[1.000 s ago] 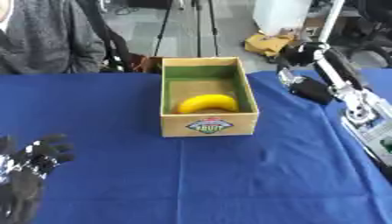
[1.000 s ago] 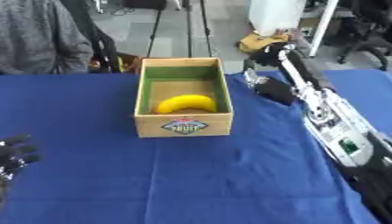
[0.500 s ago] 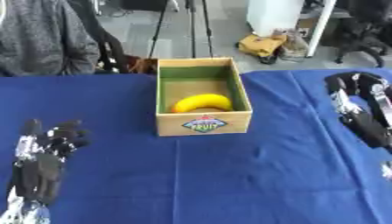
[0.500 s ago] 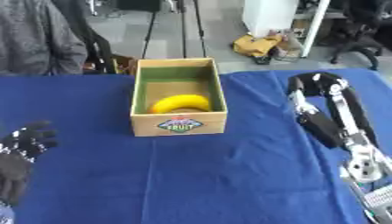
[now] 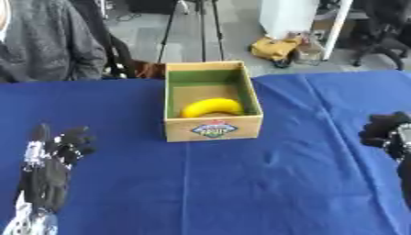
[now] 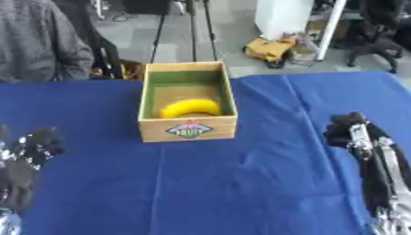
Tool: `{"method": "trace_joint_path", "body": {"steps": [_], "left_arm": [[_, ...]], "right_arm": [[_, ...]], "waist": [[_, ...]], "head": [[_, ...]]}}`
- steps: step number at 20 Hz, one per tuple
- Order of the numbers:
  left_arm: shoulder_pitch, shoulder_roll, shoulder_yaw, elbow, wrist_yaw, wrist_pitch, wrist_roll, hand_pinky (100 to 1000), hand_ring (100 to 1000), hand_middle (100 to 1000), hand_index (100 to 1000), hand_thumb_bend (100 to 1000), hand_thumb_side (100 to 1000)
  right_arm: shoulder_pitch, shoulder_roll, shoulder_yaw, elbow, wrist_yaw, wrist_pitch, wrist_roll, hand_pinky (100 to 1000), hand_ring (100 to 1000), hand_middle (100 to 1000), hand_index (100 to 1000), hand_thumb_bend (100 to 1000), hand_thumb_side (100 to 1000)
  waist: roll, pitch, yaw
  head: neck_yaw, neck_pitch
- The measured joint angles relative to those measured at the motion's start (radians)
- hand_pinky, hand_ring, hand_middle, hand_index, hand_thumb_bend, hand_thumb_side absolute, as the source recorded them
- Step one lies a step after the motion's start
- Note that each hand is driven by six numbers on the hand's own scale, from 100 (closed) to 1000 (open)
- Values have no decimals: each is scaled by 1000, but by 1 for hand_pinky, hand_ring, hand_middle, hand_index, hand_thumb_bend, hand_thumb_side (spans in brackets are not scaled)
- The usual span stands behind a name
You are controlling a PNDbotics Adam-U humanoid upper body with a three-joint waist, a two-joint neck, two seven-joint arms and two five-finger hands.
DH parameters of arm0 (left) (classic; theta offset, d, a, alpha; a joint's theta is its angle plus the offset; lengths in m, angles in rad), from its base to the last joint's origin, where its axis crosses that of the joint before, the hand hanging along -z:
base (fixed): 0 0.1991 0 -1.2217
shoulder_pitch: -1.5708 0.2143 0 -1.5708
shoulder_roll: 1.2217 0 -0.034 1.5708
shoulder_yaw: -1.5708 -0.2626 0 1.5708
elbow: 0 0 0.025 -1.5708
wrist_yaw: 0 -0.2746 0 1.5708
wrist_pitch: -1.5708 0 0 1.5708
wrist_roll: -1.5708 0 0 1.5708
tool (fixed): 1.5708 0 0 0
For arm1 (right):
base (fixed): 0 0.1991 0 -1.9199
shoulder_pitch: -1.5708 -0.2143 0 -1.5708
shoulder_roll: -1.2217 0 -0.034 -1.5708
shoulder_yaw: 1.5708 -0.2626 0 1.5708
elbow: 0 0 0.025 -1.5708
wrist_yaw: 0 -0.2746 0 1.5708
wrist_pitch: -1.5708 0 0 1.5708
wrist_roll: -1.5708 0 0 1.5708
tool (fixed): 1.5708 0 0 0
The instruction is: Pick up objects on the table and place them in the box.
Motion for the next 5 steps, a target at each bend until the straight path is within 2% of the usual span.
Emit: {"method": "trace_joint_path", "body": {"steps": [5], "left_arm": [[4, -1, 0, 0, 0, 0, 0, 712, 723, 720, 545, 346, 951]], "right_arm": [[2, 68, -13, 2, -11, -4, 19, 674, 641, 584, 703, 100, 875]], "waist": [[4, 0, -2]], "head": [[-1, 6]]}}
